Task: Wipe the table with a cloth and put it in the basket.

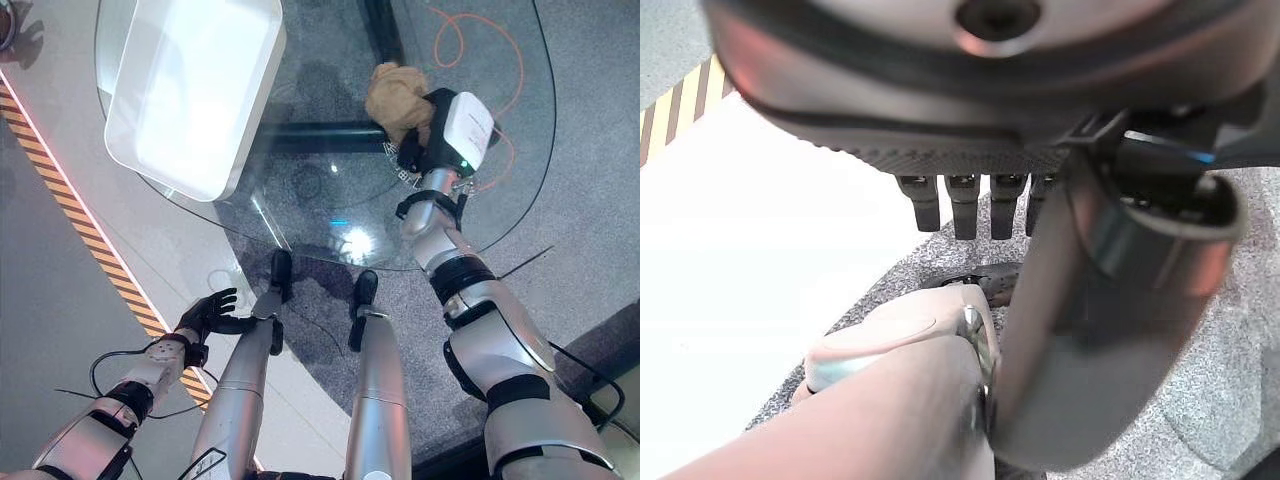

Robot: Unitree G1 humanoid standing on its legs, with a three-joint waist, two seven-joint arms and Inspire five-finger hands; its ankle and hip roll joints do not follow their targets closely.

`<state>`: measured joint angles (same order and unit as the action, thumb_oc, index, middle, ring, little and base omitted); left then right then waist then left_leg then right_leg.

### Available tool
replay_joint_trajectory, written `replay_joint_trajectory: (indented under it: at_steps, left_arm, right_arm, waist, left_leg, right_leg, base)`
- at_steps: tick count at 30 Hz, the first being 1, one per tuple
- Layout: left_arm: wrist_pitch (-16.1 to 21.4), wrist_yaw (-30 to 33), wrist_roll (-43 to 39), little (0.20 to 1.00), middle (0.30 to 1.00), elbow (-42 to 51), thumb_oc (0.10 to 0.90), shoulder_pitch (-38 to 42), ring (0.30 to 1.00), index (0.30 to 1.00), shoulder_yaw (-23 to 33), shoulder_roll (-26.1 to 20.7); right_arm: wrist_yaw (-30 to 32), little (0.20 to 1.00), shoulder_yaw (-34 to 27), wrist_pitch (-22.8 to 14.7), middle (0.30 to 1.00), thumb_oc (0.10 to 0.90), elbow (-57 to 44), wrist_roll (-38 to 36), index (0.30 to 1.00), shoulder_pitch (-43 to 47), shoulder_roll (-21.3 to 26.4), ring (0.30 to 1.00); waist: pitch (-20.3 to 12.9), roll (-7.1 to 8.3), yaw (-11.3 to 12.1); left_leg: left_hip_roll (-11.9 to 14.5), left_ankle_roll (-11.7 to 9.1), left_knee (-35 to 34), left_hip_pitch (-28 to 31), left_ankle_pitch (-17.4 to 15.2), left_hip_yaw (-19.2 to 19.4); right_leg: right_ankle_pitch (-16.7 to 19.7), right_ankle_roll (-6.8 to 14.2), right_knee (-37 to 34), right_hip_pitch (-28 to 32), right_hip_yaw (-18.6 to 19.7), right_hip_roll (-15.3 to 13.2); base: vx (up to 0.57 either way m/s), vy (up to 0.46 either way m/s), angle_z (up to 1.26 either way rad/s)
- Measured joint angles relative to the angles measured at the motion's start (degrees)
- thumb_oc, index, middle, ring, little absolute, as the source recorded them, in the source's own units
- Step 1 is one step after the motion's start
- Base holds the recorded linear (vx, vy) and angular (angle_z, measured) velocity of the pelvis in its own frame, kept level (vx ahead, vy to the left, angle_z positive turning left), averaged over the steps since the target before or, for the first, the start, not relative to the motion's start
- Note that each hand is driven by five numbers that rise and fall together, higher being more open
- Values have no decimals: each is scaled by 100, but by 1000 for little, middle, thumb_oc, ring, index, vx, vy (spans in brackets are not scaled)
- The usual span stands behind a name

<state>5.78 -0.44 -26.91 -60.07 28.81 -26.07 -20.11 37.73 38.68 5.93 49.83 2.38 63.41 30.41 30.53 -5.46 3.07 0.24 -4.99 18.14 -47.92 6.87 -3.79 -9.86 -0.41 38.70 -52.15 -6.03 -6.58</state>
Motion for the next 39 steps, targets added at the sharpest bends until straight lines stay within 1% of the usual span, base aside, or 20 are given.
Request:
replay_joint_trajectory:
  at_steps: [2, 5, 7, 16, 22, 31, 35, 39]
  left_arm:
    - [-1, 19, 6, 900, 900, -6, 800, -15, 900, 900, 4, 10]
    - [3, 20, 17, 900, 900, -10, 800, -15, 900, 900, 4, 24]
    - [8, 53, 21, 900, 900, -22, 800, -15, 900, 900, 2, 59]
    - [2, 143, 34, 900, 900, -64, 800, -18, 900, 900, -3, 152]
    - [0, 147, 92, 900, 900, -69, 800, -19, 900, 900, -8, 198]
    - [-10, 151, 105, 900, 900, -74, 800, -36, 900, 900, -27, 411]
    - [-26, 151, 105, 900, 900, -70, 800, -35, 900, 900, -26, 418]
    - [-26, 153, 105, 900, 900, -70, 800, -35, 900, 900, -26, 418]
  right_arm:
    - [-150, 200, 153, 29, 300, 100, -130, 91, 300, -2, -98, 300]
    - [-189, 200, 199, 34, 300, 100, -138, 246, 300, -2, -218, 300]
    - [-268, 200, 198, 30, 300, 100, -139, 249, 300, 8, -208, 300]
    - [-644, 200, 229, 29, 300, 100, -293, 543, 300, 2, -220, 300]
    - [-728, 200, 290, 28, 300, 100, -367, 660, 300, -42, -285, 300]
    - [-1232, 200, 314, -3, 300, 100, -648, 788, 300, -252, -336, 300]
    - [-1293, 200, 354, -38, 300, 100, -871, 878, 300, -437, -367, 300]
    - [-1297, 200, 357, -115, 300, 100, -873, 876, 300, -467, -371, 300]
  waist:
    - [1, -6, 3]
    - [0, -17, 23]
    - [-6, -44, 30]
    - [-13, -59, 30]
    - [-33, -109, 23]
    - [-134, -271, 4]
    - [-135, -272, -2]
    - [-136, -272, -7]
  left_leg:
    - [21, -5, -8, 3, 4, -1]
    - [38, -10, -15, 4, 6, -2]
    - [38, -33, -20, 7, 21, 0]
    - [69, -68, -117, 67, 44, 1]
    - [83, -88, -121, 82, 57, 3]
    - [103, -84, -154, 83, 43, 2]
    - [117, -75, -178, 86, 37, -3]
    - [118, -97, -188, 86, 51, -5]
  right_leg:
    - [-4, -20, -1, 0, 1, 12]
    - [-13, -36, 2, 0, -4, 23]
    - [-16, -37, 1, 0, -4, 23]
    - [-39, -75, 10, 0, -3, 49]
    - [-57, -100, 26, 0, -13, 60]
    - [-79, -124, 31, 0, -71, 64]
    - [-97, -148, 31, 0, -105, 66]
    - [-97, -147, 29, 0, -111, 67]
  base:
    - [0, 0, 0]
    - [0, 0, 0]
    - [0, 0, 0]
    - [0, 0, 0]
    - [0, 0, 0]
    - [0, 0, 0]
    - [0, 0, 0]
    - [0, 0, 0]
